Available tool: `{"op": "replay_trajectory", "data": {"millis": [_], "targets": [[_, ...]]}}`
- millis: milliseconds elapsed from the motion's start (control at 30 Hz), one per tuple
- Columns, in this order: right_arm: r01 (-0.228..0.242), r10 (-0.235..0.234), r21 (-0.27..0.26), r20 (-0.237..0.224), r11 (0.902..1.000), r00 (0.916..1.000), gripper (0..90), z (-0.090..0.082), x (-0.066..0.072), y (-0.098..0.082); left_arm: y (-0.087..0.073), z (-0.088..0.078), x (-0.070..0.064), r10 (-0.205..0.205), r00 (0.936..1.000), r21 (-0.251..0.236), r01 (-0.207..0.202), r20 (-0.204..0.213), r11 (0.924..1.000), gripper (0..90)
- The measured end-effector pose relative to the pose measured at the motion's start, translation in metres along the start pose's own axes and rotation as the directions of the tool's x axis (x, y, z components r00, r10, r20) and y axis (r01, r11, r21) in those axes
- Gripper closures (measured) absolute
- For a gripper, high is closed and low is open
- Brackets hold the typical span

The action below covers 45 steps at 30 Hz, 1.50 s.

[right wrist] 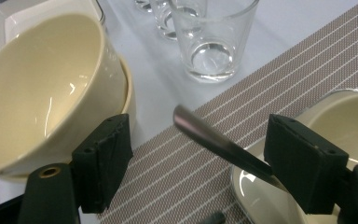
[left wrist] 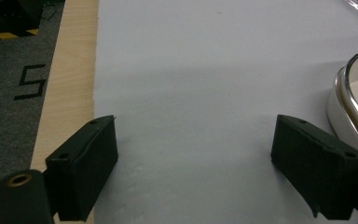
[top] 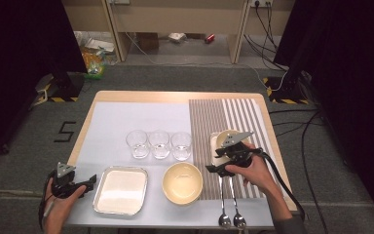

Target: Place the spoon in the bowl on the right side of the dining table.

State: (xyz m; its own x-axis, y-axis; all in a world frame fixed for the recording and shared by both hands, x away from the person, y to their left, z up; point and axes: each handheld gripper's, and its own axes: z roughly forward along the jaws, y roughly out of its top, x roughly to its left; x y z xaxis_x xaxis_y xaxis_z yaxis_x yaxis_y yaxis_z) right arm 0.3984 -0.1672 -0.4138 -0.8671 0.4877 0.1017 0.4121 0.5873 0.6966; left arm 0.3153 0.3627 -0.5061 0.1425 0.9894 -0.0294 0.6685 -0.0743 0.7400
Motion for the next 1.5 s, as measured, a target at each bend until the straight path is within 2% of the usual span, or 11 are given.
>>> {"op": "replay_trajectory", "data": {"millis": [133, 300, 500, 767, 1267, 1500], "targets": [[0.002, -0.002, -0.026, -0.012, 0.9997, 0.9999, 24.6, -0.009, 0.001, -0.008, 0.000, 0.000, 0.000, 0.001, 1.0000, 0.001, -0.001, -0.001, 1.0000, 13.7], [0.028, -0.028, -0.038, -0.018, 0.9989, 0.9994, 24.0, -0.017, 0.003, -0.017, 0.000, 0.000, 0.000, 0.000, 1.0000, -0.001, 0.000, 0.000, 1.0000, 13.7], [0.021, -0.023, -0.064, -0.026, 0.9977, 0.9994, 23.2, -0.024, 0.002, -0.026, 0.000, 0.000, 0.000, -0.001, 1.0000, -0.002, 0.001, -0.001, 1.0000, 13.7], [0.022, -0.022, -0.054, 0.000, 0.9983, 0.9998, 23.8, -0.032, 0.002, -0.032, 0.000, 0.000, 0.000, -0.001, 1.0000, 0.000, 0.001, 0.000, 1.0000, 13.7], [0.025, -0.023, -0.043, 0.036, 0.9988, 0.9991, 23.2, -0.035, 0.002, -0.036, 0.000, 0.000, 0.000, -0.001, 1.0000, 0.000, 0.001, 0.000, 1.0000, 13.7], [0.013, -0.010, -0.048, 0.071, 0.9988, 0.9974, 21.8, -0.044, 0.003, -0.037, 0.000, 0.000, 0.000, 0.000, 1.0000, -0.001, 0.000, 0.000, 1.0000, 13.7]]}}
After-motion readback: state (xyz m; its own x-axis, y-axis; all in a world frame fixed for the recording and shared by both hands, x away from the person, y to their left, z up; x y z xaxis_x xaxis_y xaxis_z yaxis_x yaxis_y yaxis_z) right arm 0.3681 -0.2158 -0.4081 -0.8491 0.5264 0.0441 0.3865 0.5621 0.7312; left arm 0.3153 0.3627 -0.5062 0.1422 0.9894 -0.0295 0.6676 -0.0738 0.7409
